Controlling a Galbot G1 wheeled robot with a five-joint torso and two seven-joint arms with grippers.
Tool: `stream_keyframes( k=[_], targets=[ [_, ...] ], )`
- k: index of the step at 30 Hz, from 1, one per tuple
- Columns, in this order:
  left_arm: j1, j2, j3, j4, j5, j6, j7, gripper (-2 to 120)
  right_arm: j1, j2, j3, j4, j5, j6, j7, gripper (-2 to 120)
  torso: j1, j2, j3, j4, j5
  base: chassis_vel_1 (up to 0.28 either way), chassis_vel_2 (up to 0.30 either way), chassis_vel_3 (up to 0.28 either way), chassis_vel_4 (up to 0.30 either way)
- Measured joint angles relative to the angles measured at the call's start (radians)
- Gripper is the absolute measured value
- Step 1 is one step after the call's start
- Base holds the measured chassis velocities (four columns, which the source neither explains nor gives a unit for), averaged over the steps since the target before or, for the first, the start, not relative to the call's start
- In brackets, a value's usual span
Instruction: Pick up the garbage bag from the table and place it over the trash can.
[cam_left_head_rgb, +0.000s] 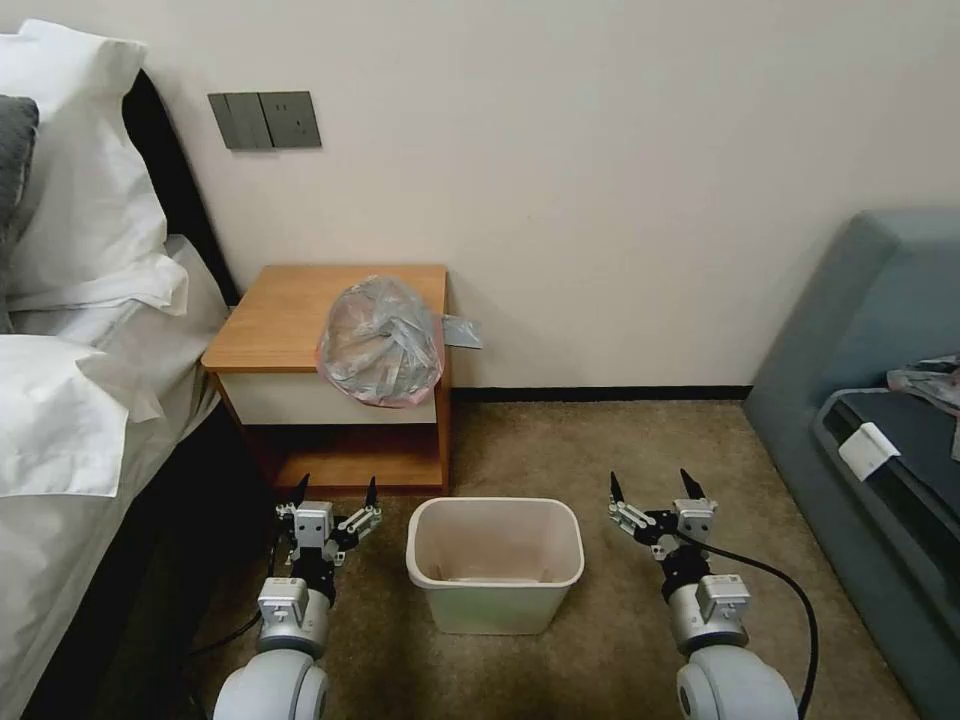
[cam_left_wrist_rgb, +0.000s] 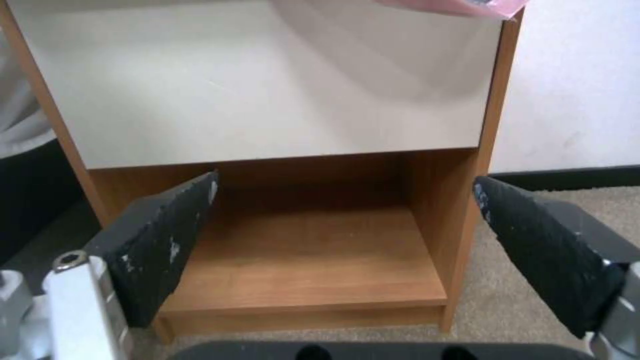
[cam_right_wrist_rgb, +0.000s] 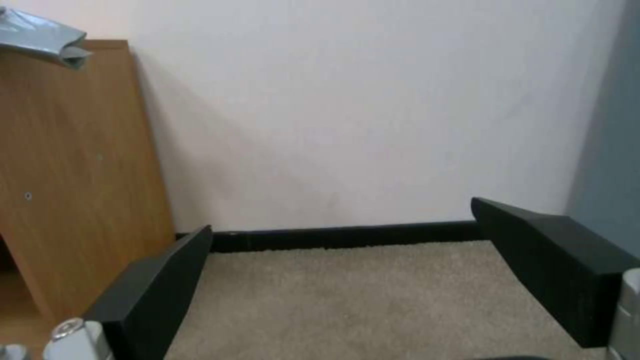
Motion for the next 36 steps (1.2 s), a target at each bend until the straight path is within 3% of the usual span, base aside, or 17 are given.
stream_keyframes(
  k=[36],
  targets=[
    [0.019,0.002,-0.002,-0.022,-0.008,-0.004,-0.001,100,-0.013,0.004,0.000,0.022,0.000,-0.001,0.001,100,0.000,0.000,0.000,0.0000,-0.0001,0.000,0.000,0.000,0.000]
  ],
)
